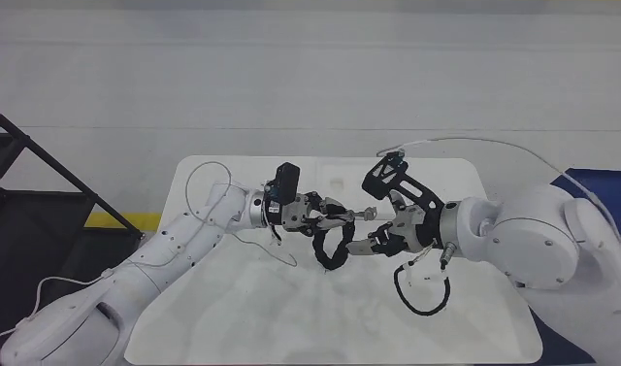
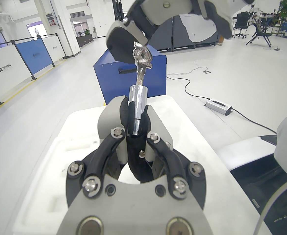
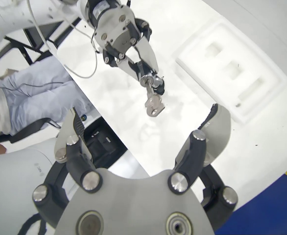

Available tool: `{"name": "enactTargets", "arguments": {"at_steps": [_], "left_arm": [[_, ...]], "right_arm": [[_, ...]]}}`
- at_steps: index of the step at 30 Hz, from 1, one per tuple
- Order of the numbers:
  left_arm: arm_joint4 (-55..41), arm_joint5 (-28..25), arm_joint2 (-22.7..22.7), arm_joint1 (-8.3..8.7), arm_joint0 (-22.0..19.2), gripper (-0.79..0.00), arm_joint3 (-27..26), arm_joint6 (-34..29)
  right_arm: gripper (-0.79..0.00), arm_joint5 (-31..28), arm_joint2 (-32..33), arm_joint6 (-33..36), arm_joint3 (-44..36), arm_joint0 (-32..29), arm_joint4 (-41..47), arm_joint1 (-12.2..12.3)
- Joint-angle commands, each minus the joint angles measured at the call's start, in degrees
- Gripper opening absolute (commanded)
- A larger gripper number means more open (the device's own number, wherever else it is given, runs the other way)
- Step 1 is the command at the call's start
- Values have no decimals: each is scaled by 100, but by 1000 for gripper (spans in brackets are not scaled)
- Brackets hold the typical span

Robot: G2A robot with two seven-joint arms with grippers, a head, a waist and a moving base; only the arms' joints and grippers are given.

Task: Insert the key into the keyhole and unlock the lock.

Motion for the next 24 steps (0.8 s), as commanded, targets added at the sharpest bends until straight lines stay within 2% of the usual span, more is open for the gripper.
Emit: {"name": "enactTargets", "arguments": {"at_steps": [1,5,9,15,18,24], "left_arm": [[-349,0,264,33,-108,-785,21,-104],[-1129,0,794,126,-376,-785,-5,-316],[-1711,0,1171,247,-651,-785,-60,-473],[-2201,0,1450,442,-916,-785,-167,-827],[-2414,0,1531,516,-969,-785,-237,-990],[-2745,0,1617,603,-1041,-785,-322,-1351]], "right_arm": [[0,-240,25,30,-16,-84,-25,19],[0,-612,105,-42,72,-314,209,47],[0,-612,105,-42,72,-314,209,47],[0,-600,105,-87,89,-334,214,46],[0,-731,61,-159,202,-415,-57,56],[0,-1722,-62,-459,225,-330,-1034,65]]}}
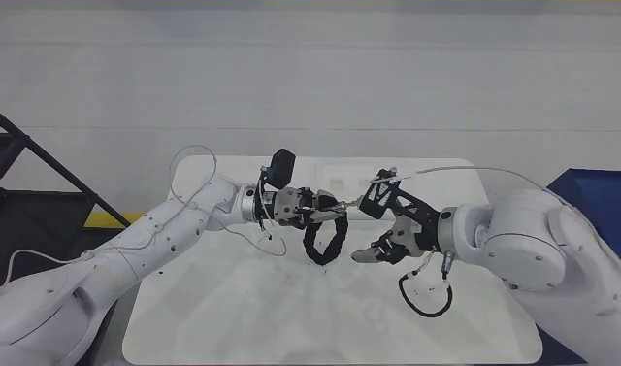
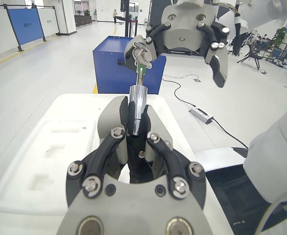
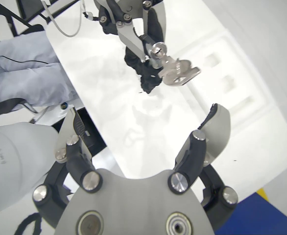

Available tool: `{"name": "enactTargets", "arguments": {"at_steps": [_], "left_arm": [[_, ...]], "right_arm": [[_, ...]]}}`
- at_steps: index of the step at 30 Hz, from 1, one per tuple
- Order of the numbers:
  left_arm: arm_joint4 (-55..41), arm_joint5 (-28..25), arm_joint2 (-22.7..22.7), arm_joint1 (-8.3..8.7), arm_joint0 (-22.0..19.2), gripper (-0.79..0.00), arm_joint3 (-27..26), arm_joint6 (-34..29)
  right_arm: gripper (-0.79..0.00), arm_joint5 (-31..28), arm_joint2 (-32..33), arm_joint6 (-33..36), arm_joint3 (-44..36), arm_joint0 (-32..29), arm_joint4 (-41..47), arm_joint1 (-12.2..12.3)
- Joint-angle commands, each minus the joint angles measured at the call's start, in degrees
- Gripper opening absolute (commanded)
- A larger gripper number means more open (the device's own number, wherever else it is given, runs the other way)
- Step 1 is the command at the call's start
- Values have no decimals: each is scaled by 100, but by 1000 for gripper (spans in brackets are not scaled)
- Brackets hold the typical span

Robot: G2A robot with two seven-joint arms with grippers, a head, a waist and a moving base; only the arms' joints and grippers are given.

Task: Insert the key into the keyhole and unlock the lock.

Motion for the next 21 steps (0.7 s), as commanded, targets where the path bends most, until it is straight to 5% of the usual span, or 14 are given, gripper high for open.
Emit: {"name": "enactTargets", "arguments": {"at_steps": [1,8,21], "left_arm": [[-78,0,18,12,-4,-785,-16,-92],[-281,0,19,11,-3,-785,-46,-362],[-226,0,-43,-8,46,-785,-165,-468]], "right_arm": [[0,-316,-47,-174,-11,5,-333,-3],[0,-882,-288,-617,-331,-24,-1215,-31],[0,-874,-853,-373,-118,357,-1225,-196]]}}
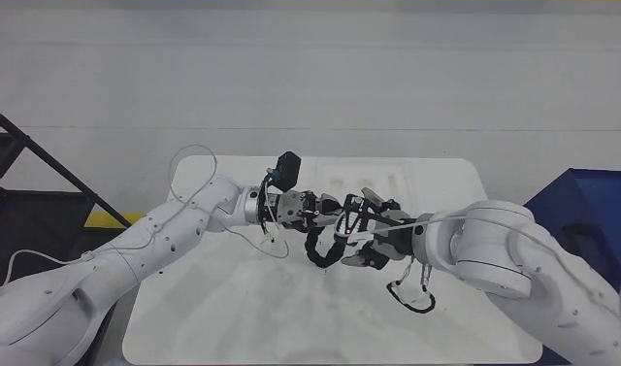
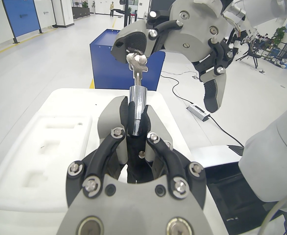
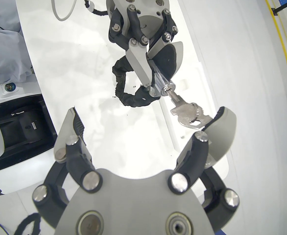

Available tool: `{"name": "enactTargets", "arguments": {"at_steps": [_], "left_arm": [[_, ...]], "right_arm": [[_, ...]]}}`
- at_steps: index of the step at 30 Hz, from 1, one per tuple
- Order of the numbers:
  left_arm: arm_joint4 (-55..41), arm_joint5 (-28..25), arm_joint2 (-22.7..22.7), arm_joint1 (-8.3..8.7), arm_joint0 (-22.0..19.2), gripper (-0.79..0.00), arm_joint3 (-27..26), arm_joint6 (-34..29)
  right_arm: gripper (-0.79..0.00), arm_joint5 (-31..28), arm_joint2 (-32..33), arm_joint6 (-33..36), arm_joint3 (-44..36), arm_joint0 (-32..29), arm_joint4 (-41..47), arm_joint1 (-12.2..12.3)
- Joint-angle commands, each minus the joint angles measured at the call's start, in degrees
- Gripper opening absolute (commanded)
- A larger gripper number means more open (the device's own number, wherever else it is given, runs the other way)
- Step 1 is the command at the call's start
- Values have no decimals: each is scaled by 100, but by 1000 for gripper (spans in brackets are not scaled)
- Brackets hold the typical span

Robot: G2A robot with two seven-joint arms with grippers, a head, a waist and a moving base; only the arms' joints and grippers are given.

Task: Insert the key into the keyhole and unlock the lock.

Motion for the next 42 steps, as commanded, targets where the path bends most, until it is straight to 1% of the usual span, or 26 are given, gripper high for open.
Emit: {"name": "enactTargets", "arguments": {"at_steps": [1,6,10,14,16,19,20,21,22,23,24,26,29,31,34,36,37,42], "left_arm": [[21,0,-8,-7,10,-785,-2,4],[110,0,-41,-30,18,-785,16,33],[179,0,-58,-30,12,-785,61,56],[215,0,-50,0,8,-785,90,102],[214,0,-33,21,3,-785,81,118],[197,0,23,53,-19,-785,38,113],[185,0,49,63,-33,-785,22,101],[161,0,79,73,-46,-785,8,88],[137,0,97,81,-55,-785,-7,74],[123,0,97,87,-49,-785,-22,44],[103,0,97,92,-43,-785,-43,19],[67,0,97,97,-32,-785,-72,-36],[13,0,97,101,-27,-785,-93,-100],[-19,0,97,102,-25,-785,-105,-139],[-59,0,97,105,-24,-785,-118,-183],[-78,0,97,107,-25,-785,-123,-204],[-96,0,97,108,-19,-785,-128,-208],[-126,0,97,113,-13,-785,-144,-231]], "right_arm": [[0,-5,-48,46,9,47,50,-18],[0,-41,-146,224,49,175,215,-59],[0,-138,-88,239,97,240,196,-62],[0,-506,49,168,103,234,28,-28],[0,-750,120,13,86,195,-168,-7],[0,-952,183,-122,39,102,-423,20],[-28,-997,201,-162,-5,77,-536,27],[-135,-1039,212,-207,-58,48,-652,33],[-268,-1061,225,-232,-111,23,-809,39],[-348,-1074,224,-258,-169,-13,-941,44],[-406,-1075,224,-283,-213,-48,-1049,48],[-456,-1102,219,-298,-291,-98,-1253,55],[-468,-1126,194,-222,-399,-146,-1504,61],[-517,-1126,169,-150,-472,-166,-1657,62],[-570,-1093,114,-29,-566,-197,-1874,58],[-579,-1061,77,32,-610,-207,-1984,52],[-610,-1043,61,47,-623,-212,-2017,47],[-653,-973,25,45,-680,-224,-2136,25]]}}
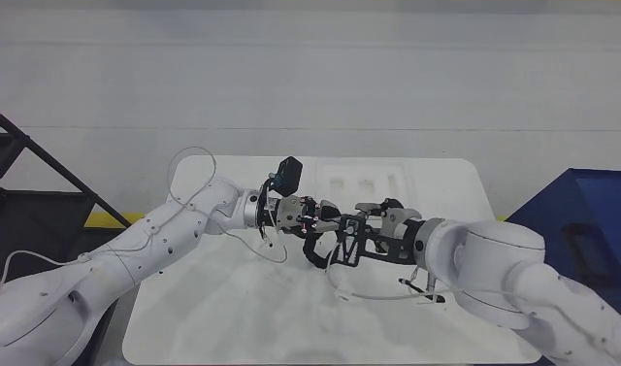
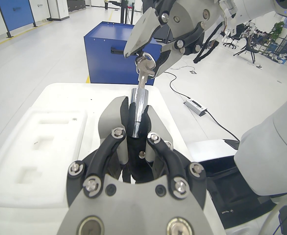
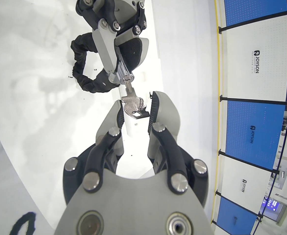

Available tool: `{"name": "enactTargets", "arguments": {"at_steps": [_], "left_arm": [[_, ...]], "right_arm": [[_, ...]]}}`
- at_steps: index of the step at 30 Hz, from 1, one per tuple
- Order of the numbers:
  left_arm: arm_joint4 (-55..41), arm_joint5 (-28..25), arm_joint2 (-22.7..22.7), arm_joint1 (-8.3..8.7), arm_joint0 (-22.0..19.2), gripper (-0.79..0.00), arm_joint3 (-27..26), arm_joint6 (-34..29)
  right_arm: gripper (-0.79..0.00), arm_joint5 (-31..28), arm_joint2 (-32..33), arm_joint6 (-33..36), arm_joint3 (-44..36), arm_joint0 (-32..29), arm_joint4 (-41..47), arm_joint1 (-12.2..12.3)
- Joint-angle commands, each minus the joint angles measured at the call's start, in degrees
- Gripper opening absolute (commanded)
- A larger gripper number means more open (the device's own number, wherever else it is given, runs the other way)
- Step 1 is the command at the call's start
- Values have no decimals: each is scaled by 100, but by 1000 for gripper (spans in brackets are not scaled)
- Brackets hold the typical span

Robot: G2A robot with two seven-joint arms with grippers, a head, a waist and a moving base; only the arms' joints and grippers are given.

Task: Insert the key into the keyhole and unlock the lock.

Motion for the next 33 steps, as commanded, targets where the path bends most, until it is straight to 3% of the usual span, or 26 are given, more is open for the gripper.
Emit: {"name": "enactTargets", "arguments": {"at_steps": [1,4,17,24,33], "left_arm": [[-12,0,0,1,2,-785,-4,-4],[0,0,0,3,1,-785,-14,-5],[108,0,0,11,2,-785,-111,-8],[256,0,0,5,-21,-785,-166,-11],[368,0,0,-10,-35,-785,-164,30]], "right_arm": [[-674,20,-5,-26,-20,-5,-12,-8],[-785,55,-5,-97,-7,-28,64,-22],[-785,719,304,-124,336,-103,1018,-64],[-785,1579,560,-254,651,-194,2022,-110],[-785,1952,750,-199,863,-263,2937,-133]]}}
